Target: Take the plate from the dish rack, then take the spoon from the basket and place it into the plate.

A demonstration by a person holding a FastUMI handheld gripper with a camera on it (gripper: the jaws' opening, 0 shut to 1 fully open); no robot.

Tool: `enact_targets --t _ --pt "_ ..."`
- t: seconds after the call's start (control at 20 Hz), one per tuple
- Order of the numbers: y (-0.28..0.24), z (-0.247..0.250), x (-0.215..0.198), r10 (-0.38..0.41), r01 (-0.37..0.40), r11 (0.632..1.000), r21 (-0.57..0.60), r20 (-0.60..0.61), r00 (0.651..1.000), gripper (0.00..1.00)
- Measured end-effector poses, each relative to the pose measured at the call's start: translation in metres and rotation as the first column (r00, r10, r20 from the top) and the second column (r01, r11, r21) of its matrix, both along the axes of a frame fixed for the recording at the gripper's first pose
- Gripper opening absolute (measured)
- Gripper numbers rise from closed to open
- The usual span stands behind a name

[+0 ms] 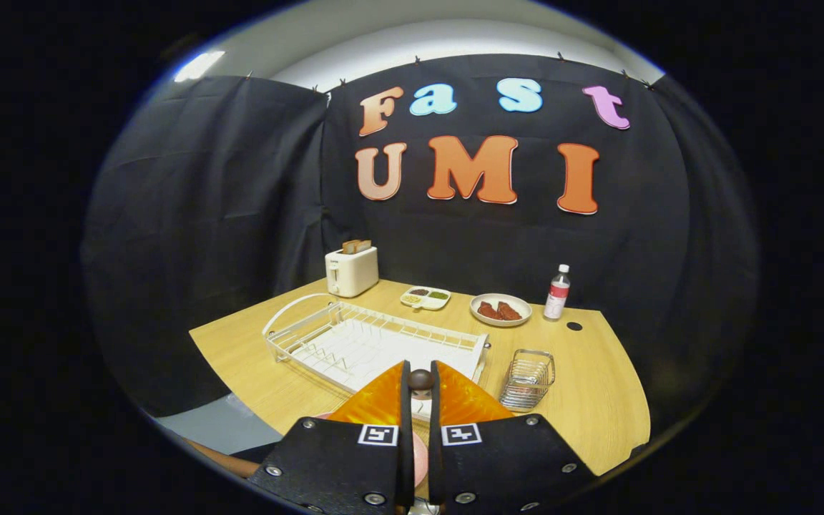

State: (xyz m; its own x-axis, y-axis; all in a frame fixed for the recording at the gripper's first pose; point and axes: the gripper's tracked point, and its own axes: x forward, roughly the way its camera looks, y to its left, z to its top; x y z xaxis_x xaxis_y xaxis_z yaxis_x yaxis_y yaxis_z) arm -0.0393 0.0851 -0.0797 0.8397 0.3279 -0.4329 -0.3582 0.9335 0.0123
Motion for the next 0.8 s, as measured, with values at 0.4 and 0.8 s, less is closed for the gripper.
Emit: enact_targets --t 0.4,0.8 --pt "0.014 -0.020 -0.014 0.077 -0.077 0.997 0.014 -0.013 0.997 0.08" --pt "0.030 -0.019 -0.036 0.170 -0.170 0.985 0.033 0.013 0.985 0.08"
